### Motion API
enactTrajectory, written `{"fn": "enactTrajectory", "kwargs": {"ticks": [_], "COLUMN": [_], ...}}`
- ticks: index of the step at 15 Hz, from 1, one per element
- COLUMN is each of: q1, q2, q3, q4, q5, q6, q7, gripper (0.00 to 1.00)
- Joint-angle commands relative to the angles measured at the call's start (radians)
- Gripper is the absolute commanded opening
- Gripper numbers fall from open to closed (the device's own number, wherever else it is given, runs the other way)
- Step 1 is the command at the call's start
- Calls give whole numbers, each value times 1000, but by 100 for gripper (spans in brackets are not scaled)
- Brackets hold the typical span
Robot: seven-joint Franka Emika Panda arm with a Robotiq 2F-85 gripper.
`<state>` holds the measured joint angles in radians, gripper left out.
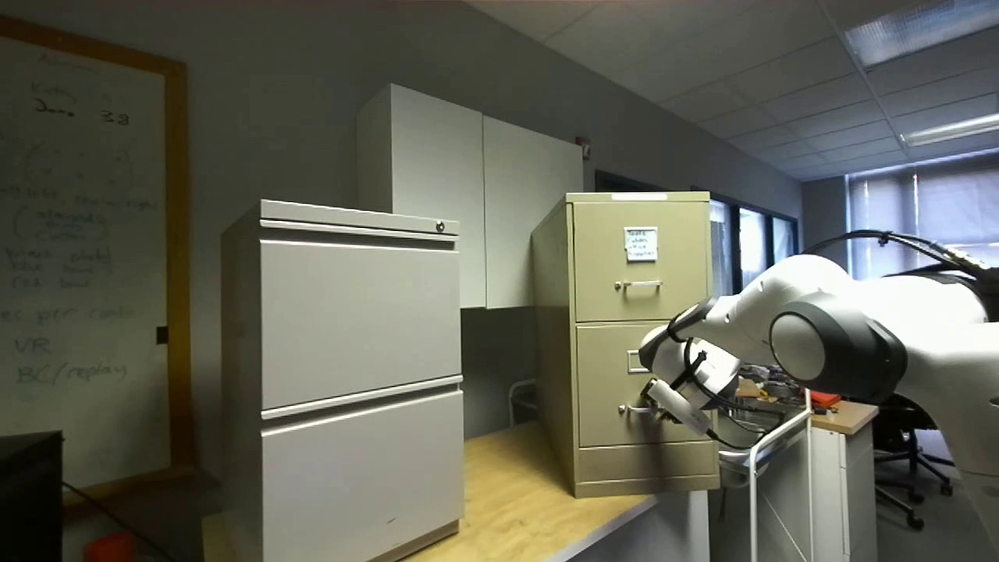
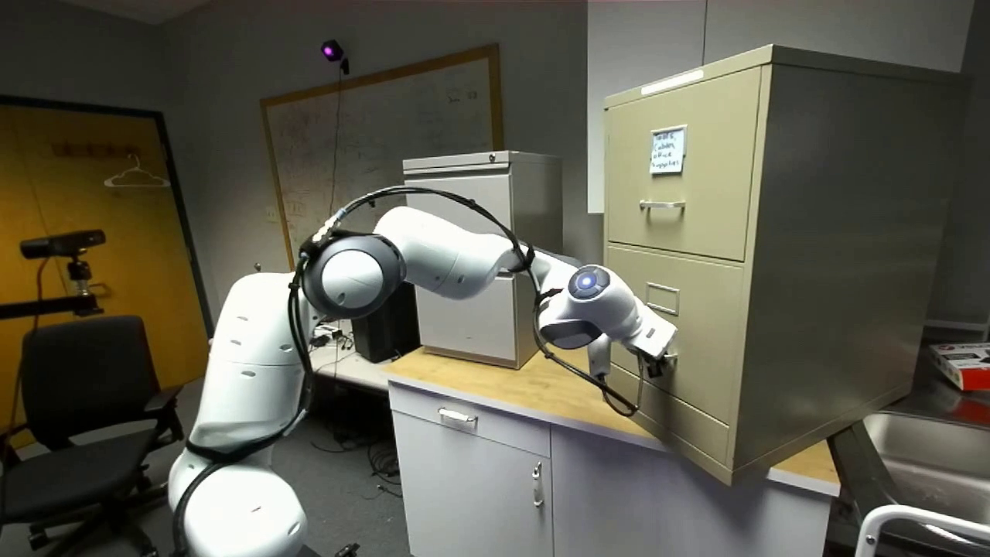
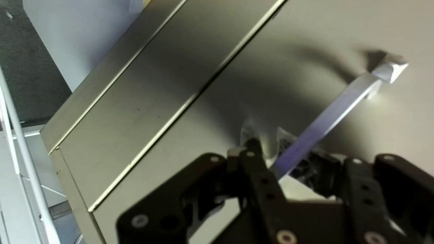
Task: Open the bottom drawer on the filing cabinet on the right
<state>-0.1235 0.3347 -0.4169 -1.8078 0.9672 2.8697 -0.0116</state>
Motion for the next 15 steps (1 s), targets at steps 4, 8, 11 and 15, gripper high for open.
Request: {"fn": "enactTrajectory", "kwargs": {"ticks": [4, 8, 11, 15], "q1": [57, 64, 65, 75], "q2": [-127, -168, -221, -303], "q3": [17, 28, 44, 57], "q4": [-254, -325, -389, -491], "q5": [-175, -145, -133, -126], "q6": [150, 152, 162, 189], "q7": [173, 157, 154, 170], "gripper": [2, 3, 3, 3]}}
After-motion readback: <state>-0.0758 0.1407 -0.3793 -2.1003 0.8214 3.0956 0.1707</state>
